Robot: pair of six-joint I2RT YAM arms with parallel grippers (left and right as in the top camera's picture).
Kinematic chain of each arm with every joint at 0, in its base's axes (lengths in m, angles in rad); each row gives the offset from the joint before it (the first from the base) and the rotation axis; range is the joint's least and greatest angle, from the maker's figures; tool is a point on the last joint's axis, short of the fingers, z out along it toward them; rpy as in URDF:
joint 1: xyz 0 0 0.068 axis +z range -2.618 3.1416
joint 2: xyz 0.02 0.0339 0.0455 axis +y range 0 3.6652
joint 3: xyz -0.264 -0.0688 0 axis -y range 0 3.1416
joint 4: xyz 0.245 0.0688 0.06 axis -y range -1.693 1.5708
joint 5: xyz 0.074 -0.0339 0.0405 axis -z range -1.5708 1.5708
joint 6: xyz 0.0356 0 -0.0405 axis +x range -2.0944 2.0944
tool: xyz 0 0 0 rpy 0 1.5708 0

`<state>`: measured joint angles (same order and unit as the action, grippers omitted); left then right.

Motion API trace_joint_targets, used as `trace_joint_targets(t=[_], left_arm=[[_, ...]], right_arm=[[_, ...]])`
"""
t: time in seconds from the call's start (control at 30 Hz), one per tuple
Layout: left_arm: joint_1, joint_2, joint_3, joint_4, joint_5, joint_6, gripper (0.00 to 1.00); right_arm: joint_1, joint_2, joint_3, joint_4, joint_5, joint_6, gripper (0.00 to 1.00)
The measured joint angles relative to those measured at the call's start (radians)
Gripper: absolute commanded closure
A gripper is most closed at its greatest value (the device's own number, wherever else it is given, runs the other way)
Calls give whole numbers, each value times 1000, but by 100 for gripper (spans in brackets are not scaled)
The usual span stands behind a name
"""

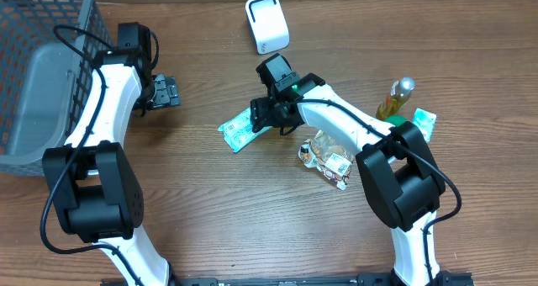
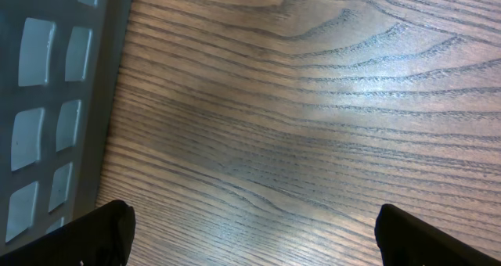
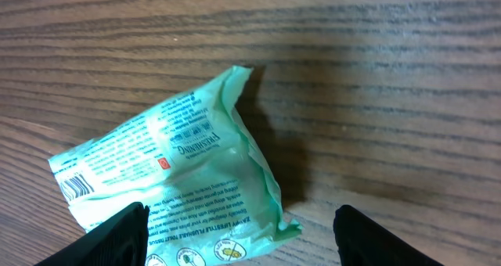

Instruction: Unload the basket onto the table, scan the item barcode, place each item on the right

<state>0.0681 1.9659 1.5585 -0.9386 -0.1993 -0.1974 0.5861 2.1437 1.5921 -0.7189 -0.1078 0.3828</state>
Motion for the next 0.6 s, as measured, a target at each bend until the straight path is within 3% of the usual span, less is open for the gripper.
trace_joint_targets(t=[0.6], left_arm=[[0, 0, 0, 0, 0, 0, 0]], right_arm=[[0, 0, 0, 19, -1, -69, 21]])
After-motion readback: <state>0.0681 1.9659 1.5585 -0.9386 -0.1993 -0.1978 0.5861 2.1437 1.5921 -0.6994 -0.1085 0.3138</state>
